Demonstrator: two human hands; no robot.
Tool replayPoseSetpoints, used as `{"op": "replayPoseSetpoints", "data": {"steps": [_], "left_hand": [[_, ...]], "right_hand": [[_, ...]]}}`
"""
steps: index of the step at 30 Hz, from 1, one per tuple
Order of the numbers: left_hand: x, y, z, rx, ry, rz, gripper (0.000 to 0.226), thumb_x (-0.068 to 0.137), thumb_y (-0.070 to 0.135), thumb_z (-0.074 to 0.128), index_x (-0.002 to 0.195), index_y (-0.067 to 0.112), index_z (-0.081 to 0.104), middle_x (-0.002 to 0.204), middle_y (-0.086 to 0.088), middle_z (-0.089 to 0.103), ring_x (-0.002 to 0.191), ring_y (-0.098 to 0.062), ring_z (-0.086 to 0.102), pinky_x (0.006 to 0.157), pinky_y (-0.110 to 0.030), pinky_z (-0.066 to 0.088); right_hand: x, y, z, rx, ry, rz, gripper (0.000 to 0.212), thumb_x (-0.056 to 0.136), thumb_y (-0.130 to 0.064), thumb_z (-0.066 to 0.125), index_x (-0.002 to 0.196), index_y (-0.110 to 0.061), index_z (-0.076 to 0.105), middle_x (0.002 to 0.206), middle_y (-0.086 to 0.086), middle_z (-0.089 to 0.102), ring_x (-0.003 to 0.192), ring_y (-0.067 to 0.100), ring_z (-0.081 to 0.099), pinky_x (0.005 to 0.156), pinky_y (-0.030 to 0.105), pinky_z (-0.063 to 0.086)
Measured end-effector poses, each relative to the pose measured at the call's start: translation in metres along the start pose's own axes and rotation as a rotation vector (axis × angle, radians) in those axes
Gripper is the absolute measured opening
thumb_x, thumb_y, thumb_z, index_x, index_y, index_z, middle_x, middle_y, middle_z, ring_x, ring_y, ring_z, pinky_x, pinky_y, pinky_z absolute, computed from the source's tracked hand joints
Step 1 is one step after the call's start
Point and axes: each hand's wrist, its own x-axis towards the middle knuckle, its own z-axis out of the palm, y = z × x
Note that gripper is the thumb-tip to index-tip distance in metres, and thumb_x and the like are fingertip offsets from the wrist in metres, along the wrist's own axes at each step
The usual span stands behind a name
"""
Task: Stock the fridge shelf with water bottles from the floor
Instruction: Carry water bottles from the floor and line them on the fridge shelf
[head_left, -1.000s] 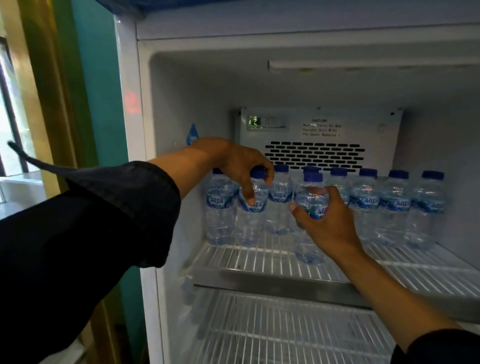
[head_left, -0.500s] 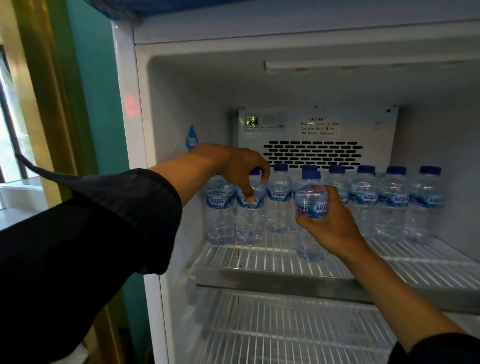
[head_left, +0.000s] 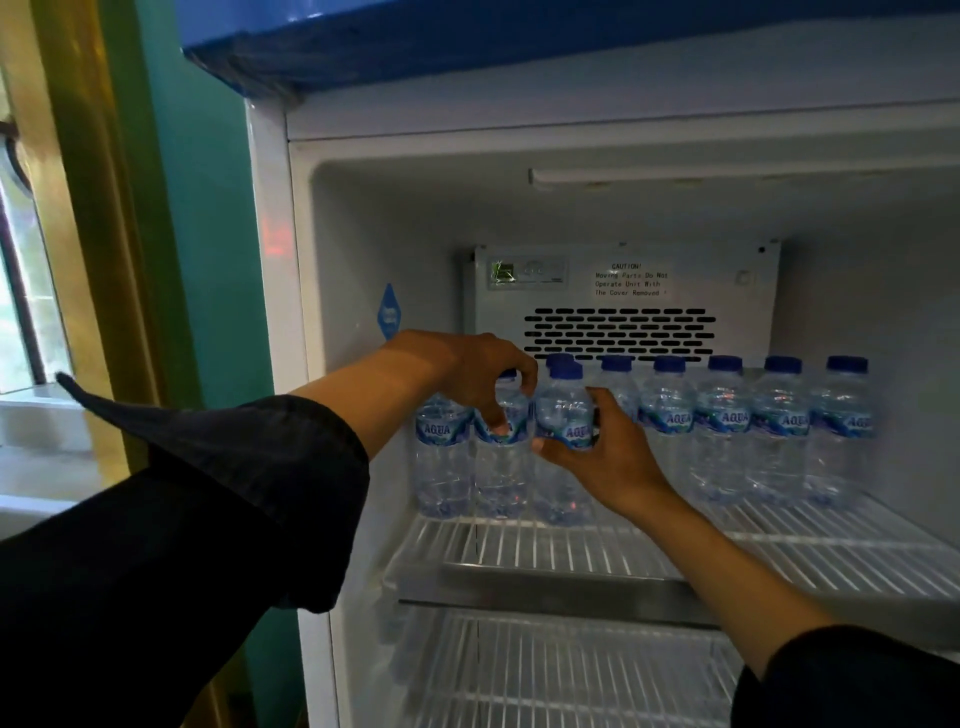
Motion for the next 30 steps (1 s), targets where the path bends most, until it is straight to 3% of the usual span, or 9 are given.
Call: {"op": "replayPoseSetpoints", "data": {"steps": [2,5,8,13,17,20,24,30], "left_hand": [[0.001,-0.001,0.001,0.034,-0.008,-0.024,0.059,0.075,0.035,0.081,0.124,0.024,0.050,0.112,0.003,0.040,0.113,-0.023,0.047,0.097,-0.040,0.044],[0.001,-0.001,0.002,0.056,-0.010,-0.064,0.070,0.074,0.038,0.082,0.131,0.021,0.044,0.111,0.002,0.037,0.106,-0.019,0.044,0.088,-0.034,0.044],[-0.001,0.000,0.002,0.046,0.007,-0.033,0.068,0.074,0.036,0.082,0.129,0.018,0.047,0.111,0.003,0.037,0.102,-0.015,0.041,0.081,-0.028,0.039],[0.000,0.002,0.001,0.040,0.030,0.012,0.065,0.074,0.033,0.082,0.129,0.018,0.049,0.115,0.001,0.043,0.104,-0.016,0.043,0.091,-0.032,0.043],[0.000,0.000,0.002,0.050,0.037,-0.006,0.066,0.074,0.034,0.081,0.129,0.021,0.048,0.124,-0.004,0.045,0.113,-0.023,0.047,0.096,-0.039,0.045],[0.000,0.001,0.005,0.063,0.043,-0.018,0.072,0.070,0.040,0.083,0.130,0.022,0.046,0.129,-0.006,0.044,0.114,-0.023,0.046,0.092,-0.035,0.044],[0.002,0.002,0.012,0.089,0.063,-0.041,0.077,0.068,0.041,0.085,0.131,0.023,0.045,0.128,-0.005,0.042,0.116,-0.025,0.047,0.088,-0.035,0.045],[0.005,0.002,0.009,0.100,0.037,-0.048,0.076,0.068,0.040,0.085,0.130,0.023,0.046,0.126,-0.005,0.041,0.118,-0.026,0.045,0.092,-0.037,0.045]], "right_hand": [[-0.003,0.004,0.006,-0.012,-0.001,-0.006,0.064,0.068,-0.037,0.083,0.117,-0.038,0.042,0.105,-0.028,0.054,0.090,-0.023,0.054,0.070,0.000,0.043],[-0.013,0.013,0.004,-0.095,-0.053,0.049,0.079,0.062,-0.054,0.082,0.127,-0.037,0.041,0.112,-0.026,0.055,0.101,-0.006,0.055,0.083,0.016,0.045],[-0.017,0.018,0.001,-0.148,-0.059,0.060,0.079,0.066,-0.042,0.084,0.129,-0.037,0.038,0.103,-0.033,0.048,0.090,-0.011,0.051,0.073,0.006,0.040],[-0.014,0.011,0.004,-0.190,0.017,0.072,0.071,0.063,-0.039,0.087,0.114,-0.032,0.038,0.092,-0.032,0.043,0.076,-0.020,0.044,0.058,-0.003,0.037],[-0.012,0.010,0.006,-0.210,0.029,0.106,0.070,0.061,-0.040,0.087,0.110,-0.031,0.038,0.091,-0.027,0.044,0.077,-0.012,0.045,0.056,0.003,0.036],[-0.011,0.011,0.006,-0.227,0.019,0.114,0.071,0.061,-0.040,0.087,0.110,-0.028,0.037,0.093,-0.019,0.047,0.079,-0.007,0.046,0.056,0.004,0.033],[-0.011,0.013,0.005,-0.246,-0.012,0.140,0.079,0.062,-0.039,0.088,0.123,-0.018,0.043,0.100,-0.010,0.048,0.092,0.006,0.048,0.063,0.009,0.034],[-0.010,0.011,0.005,-0.268,-0.003,0.170,0.075,0.060,-0.041,0.088,0.115,-0.018,0.042,0.093,-0.010,0.045,0.085,0.007,0.047,0.052,0.004,0.032]]}}
